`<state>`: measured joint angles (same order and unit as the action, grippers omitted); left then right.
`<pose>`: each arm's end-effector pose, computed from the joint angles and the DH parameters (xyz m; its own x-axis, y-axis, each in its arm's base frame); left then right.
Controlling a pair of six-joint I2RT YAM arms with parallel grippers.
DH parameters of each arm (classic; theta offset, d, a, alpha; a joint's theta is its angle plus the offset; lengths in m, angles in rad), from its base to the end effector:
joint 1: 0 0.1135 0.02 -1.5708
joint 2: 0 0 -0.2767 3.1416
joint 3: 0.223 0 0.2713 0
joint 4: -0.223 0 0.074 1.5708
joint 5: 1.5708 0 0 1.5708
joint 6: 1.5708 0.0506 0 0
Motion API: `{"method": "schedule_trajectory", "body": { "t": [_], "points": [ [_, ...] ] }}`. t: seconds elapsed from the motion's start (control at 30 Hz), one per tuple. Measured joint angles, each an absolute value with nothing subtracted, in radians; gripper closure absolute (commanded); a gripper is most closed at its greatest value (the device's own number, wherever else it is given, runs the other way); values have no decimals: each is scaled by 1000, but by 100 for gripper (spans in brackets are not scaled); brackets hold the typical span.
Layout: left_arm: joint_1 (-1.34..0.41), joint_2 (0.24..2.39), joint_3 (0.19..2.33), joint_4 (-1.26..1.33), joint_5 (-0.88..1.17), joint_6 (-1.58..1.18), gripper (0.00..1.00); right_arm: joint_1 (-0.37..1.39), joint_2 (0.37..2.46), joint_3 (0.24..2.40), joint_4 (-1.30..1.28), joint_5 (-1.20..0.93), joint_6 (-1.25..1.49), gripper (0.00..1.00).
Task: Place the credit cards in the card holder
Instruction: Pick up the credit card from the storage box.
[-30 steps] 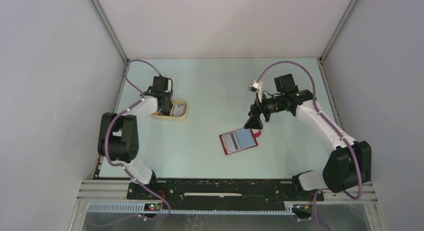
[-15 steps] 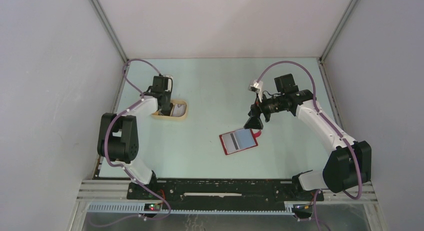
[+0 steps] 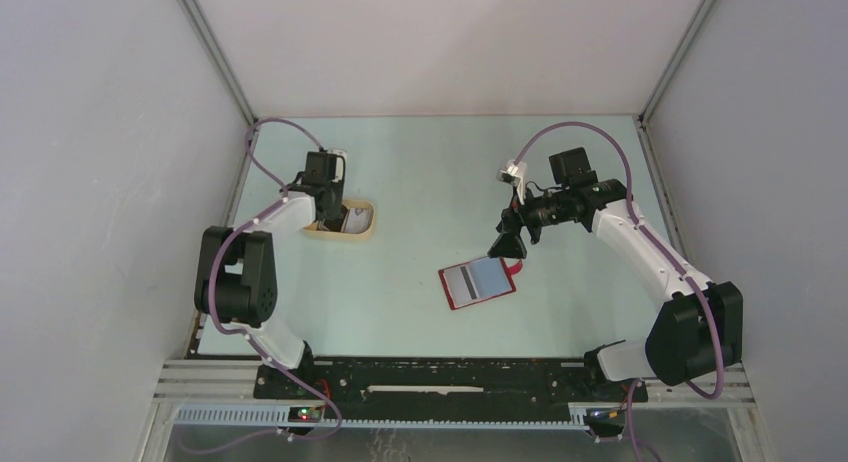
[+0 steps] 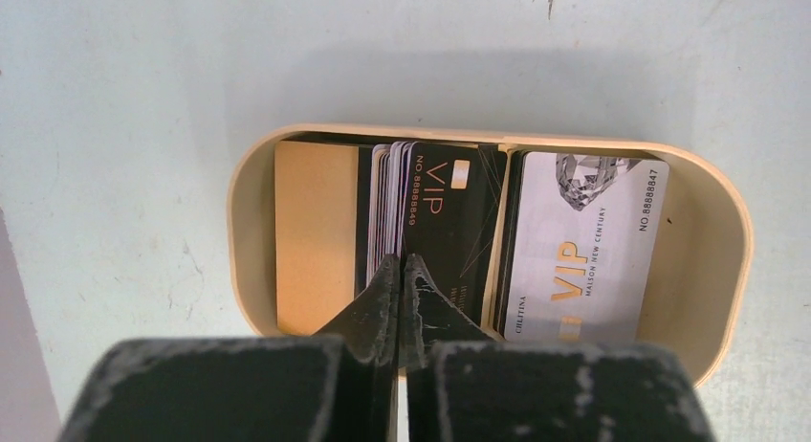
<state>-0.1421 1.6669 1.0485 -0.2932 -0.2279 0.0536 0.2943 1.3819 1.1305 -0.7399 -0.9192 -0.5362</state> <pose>0.3703 -0.0414 0.1870 -0.7813 0.1645 -0.6020 0.0429 0.9765 0.2112 0.2721 0.1245 0.2900 -0.3856 -0.4406 -0.8106 -0.9185 0.2664 0.2922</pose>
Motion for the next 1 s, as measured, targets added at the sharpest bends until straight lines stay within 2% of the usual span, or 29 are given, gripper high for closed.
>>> {"method": "schedule_trajectory", "body": {
  "t": [1.0],
  "points": [
    [-138, 1568, 1022, -294, -131, 38, 100, 294, 1382, 1131, -740, -923, -537, 8]
  ]
}}
